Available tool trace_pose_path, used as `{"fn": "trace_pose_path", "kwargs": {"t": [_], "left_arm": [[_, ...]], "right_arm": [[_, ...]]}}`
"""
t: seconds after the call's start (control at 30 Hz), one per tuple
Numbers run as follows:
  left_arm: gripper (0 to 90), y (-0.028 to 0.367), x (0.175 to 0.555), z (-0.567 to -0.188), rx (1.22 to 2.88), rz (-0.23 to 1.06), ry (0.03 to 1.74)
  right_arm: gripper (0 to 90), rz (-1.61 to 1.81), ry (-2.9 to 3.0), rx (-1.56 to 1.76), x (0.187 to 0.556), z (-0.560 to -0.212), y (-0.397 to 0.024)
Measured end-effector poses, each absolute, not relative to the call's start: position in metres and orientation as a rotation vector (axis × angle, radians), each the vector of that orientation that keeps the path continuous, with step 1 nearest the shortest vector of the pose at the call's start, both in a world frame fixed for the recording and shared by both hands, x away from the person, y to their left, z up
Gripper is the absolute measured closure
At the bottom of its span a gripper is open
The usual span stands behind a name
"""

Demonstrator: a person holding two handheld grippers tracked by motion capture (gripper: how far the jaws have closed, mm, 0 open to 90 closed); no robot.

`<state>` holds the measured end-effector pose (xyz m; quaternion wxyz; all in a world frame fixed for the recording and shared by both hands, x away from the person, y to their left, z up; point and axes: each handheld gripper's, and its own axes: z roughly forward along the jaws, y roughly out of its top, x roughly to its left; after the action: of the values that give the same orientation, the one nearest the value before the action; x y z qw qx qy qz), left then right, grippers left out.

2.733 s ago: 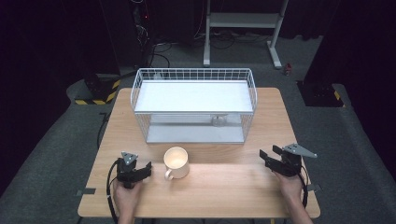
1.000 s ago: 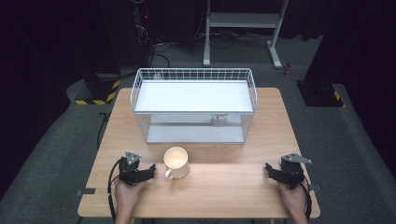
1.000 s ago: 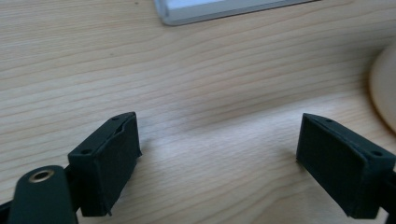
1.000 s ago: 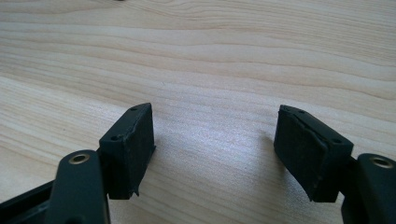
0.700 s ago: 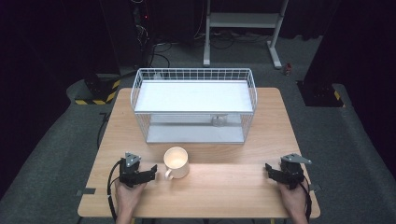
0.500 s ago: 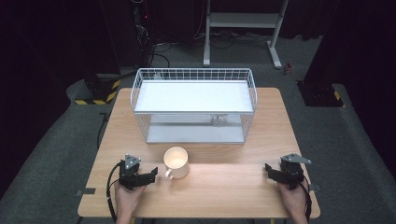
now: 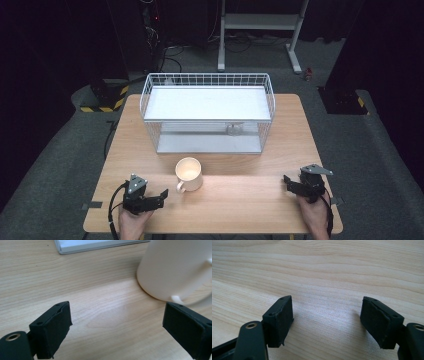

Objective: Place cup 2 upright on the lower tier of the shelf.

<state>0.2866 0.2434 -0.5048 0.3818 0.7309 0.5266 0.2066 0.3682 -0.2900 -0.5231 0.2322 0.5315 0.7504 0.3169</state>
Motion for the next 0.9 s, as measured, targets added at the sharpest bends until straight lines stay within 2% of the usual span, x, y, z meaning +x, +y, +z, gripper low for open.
{"fn": "trace_pose_path", "kwargs": {"t": [0.33,0.77,0.9], "left_arm": [[6.4,0.232,0.272,-0.501,1.86,0.531,1.294],[4.3,0.21,0.267,-0.504,1.873,0.466,1.253],[4.3,0.201,0.268,-0.503,1.885,0.496,1.233]], "right_arm": [[26.4,0.872,2.063,1.461,0.368,-0.523,-0.29],[25.7,0.87,2.065,1.457,0.368,-0.523,-0.29],[25.2,0.87,2.068,1.457,0.368,-0.523,-0.29]]}}
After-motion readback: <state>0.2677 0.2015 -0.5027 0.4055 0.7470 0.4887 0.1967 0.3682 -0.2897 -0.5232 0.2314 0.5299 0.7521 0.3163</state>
